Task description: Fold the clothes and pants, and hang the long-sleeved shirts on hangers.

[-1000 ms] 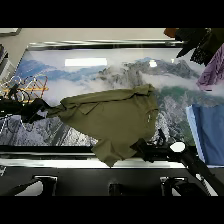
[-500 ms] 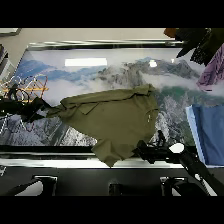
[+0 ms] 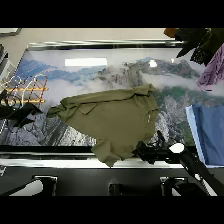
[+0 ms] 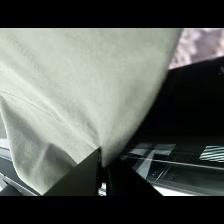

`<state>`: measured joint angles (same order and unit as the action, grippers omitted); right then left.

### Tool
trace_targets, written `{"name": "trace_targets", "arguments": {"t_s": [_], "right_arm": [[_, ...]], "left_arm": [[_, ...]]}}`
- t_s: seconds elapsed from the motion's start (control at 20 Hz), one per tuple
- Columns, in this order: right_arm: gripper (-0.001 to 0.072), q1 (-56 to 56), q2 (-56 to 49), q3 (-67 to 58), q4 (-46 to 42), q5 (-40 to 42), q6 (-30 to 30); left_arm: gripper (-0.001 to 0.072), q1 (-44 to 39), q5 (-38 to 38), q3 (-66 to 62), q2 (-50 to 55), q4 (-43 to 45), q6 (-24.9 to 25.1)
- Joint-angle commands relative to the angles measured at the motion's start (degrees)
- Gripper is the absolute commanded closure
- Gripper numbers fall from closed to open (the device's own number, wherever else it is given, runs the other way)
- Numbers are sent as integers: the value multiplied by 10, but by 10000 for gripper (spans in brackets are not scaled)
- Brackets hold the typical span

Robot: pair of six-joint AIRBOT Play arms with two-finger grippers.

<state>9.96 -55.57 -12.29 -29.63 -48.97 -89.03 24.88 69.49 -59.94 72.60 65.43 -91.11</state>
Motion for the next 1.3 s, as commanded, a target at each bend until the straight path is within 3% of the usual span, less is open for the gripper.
{"name": "trace_targets", "arguments": {"t_s": [0.0, 0.3, 0.5, 0.75, 0.8, 0.9, 0.95, 1.0, 1.25], "right_arm": [[685, 0, 0, -1, 0, -10, 17], [685, 0, 0, -1, 0, -39, 28], [685, 0, 0, -1, 0, -43, 27], [685, 0, 0, -1, 2, -48, 27], [685, 0, 0, -1, 3, -49, 27], [685, 0, 1, -1, 5, -52, 27], [685, 0, 3, -1, 5, -54, 27], [685, 0, 9, -1, 5, -54, 28], [686, 0, 72, -16, 4, -49, 40]], "left_arm": [[-8, 24, -30, 24, 26, -1, 86], [-7, 9, -142, 26, 76, -45, 166], [-7, 5, -158, 26, 122, -100, 216], [1, -18, -189, 25, 153, -100, 217], [71, -22, -198, 25, 153, -100, 217], [482, -28, -206, 24, 153, -100, 217], [612, -29, -208, 24, 153, -101, 214], [679, -29, -210, 24, 153, -100, 211], [692, -29, -188, 24, 144, -124, 211]]}}
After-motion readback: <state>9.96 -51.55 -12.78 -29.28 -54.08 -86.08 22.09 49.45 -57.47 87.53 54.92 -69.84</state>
